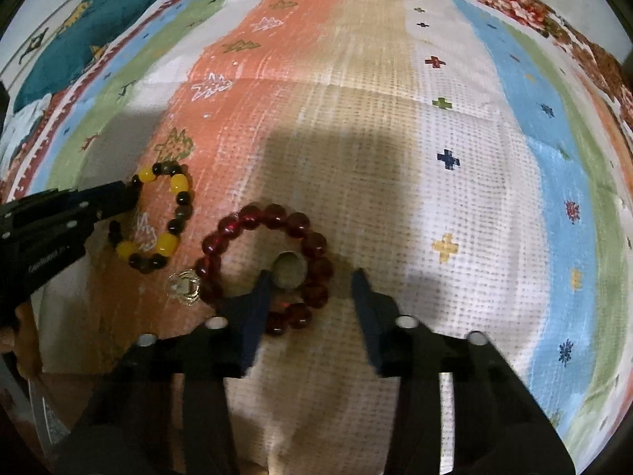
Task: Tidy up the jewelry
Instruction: 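Grasp the yellow-black bead bracelet with the left tool while the right tool grasps the red bead bracelet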
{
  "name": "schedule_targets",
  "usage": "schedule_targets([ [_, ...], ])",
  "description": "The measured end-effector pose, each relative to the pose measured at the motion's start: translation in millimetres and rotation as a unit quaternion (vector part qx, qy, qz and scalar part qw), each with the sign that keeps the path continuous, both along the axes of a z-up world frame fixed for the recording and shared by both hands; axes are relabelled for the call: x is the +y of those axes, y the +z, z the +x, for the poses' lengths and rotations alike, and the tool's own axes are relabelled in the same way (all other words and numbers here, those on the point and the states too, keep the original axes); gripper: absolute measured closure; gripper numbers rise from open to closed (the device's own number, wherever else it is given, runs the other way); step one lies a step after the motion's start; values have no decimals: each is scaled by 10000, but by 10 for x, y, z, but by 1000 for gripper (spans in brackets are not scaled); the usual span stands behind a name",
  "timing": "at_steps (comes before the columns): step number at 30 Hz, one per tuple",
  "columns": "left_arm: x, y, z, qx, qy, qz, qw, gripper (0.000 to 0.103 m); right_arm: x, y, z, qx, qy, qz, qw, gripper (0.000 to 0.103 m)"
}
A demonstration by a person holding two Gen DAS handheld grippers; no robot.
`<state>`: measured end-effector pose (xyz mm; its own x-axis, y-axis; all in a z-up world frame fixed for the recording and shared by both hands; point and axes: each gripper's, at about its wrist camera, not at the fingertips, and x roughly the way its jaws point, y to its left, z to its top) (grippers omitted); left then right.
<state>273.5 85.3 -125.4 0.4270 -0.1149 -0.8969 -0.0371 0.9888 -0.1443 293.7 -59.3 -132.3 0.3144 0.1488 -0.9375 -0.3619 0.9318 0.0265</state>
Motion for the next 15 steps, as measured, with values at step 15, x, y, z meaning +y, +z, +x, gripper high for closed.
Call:
schedule_targets([
  [15,-27,184,-85,-92,-9,-37,10000,94,-64,233,-47,-201,68,12,9998,89],
])
